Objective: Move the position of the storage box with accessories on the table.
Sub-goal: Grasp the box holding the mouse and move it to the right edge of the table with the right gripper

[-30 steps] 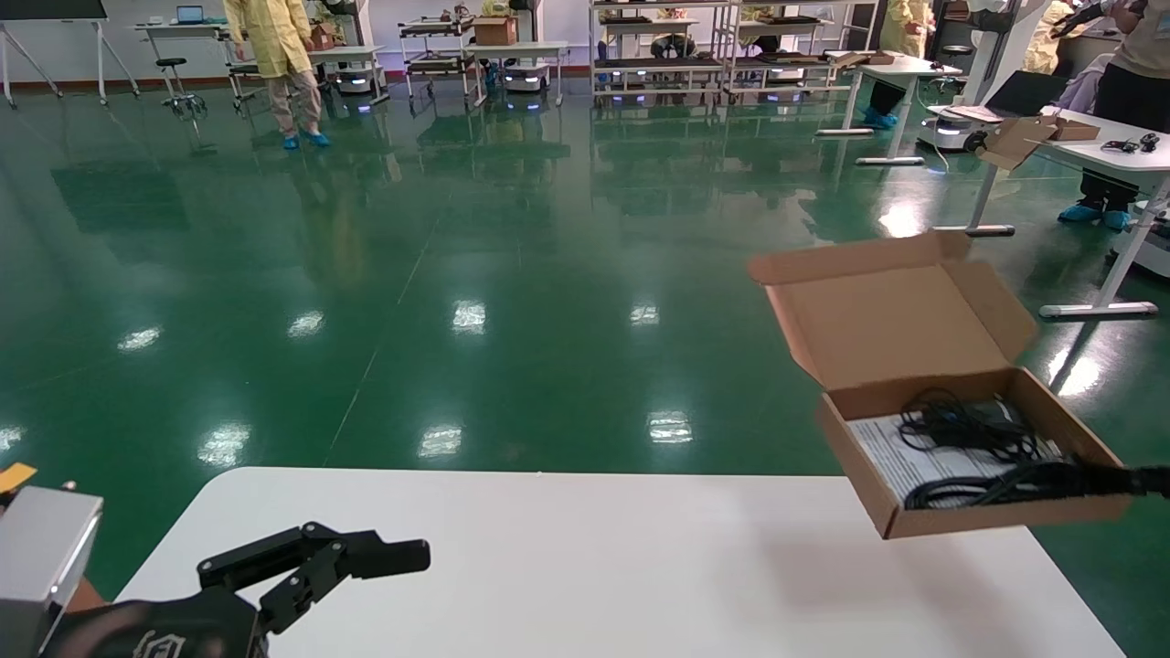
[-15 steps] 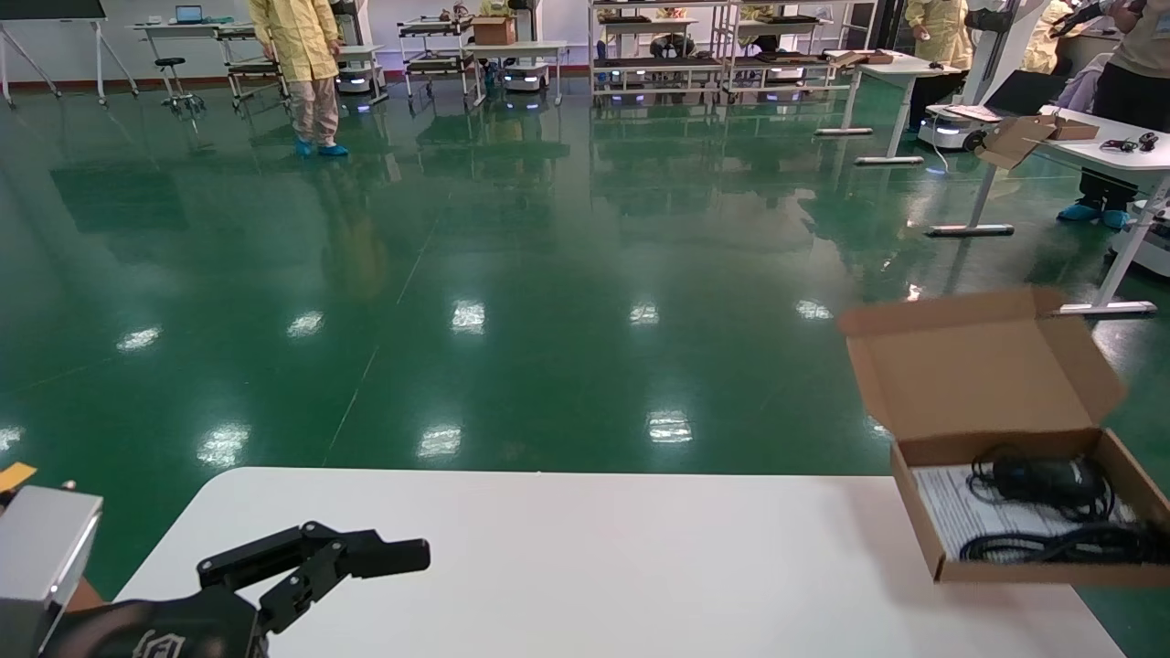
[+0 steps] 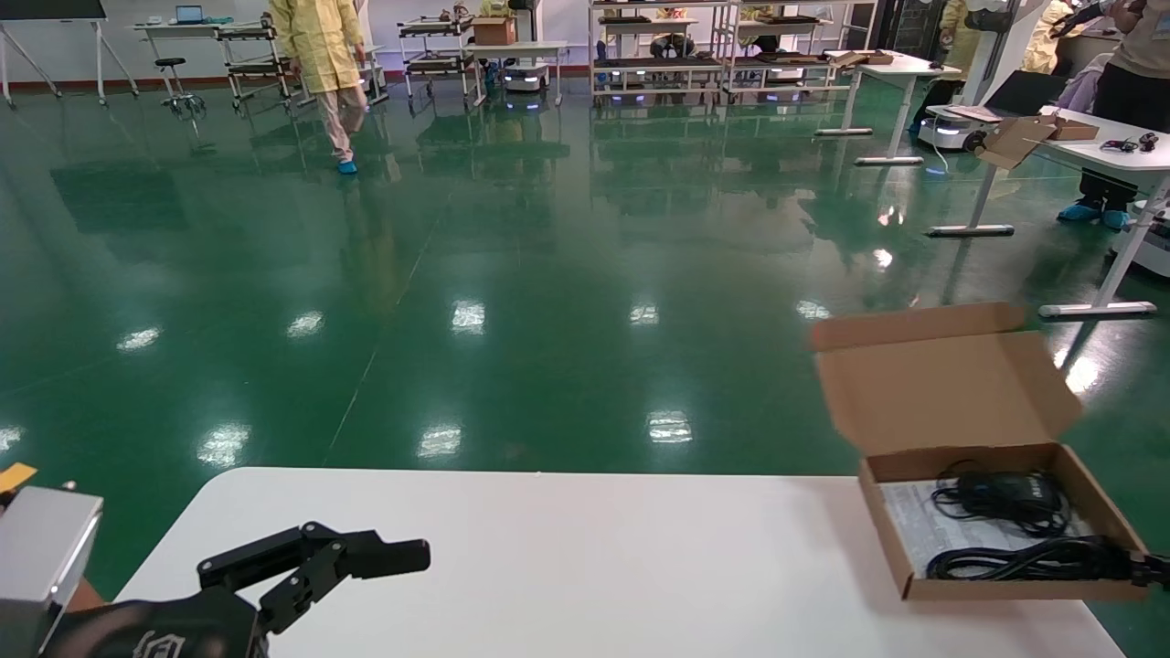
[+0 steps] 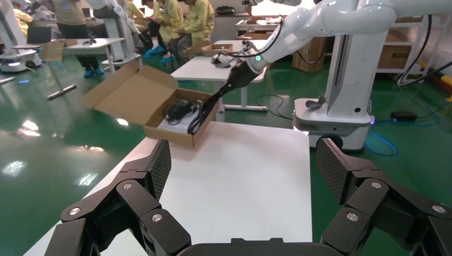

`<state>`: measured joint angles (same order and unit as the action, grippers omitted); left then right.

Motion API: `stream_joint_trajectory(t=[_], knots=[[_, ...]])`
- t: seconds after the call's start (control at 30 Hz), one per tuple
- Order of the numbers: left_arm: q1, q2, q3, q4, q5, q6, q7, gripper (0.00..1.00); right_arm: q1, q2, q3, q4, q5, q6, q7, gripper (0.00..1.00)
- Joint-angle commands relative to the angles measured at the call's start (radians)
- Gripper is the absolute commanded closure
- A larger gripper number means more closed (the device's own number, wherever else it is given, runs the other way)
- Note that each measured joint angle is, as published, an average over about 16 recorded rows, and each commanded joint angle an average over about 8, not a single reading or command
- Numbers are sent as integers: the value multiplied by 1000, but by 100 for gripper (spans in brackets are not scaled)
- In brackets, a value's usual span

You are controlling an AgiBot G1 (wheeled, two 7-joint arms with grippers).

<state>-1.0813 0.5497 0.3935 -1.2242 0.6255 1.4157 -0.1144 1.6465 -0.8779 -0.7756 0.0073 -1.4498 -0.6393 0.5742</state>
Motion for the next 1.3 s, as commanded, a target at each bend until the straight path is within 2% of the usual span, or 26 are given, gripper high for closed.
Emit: stream_joint_trajectory(t=[0.03, 0.43, 1.3], knots=[[0, 0, 0, 0, 0, 0, 0, 0, -5, -4, 3, 3, 5, -5, -3, 100], [0, 0, 0, 0, 0, 0, 0, 0, -27, -7, 9, 0, 14, -21, -19, 100], [0, 0, 0, 0, 0, 0, 0, 0, -52, -13, 12, -3, 17, 2, -46, 100]])
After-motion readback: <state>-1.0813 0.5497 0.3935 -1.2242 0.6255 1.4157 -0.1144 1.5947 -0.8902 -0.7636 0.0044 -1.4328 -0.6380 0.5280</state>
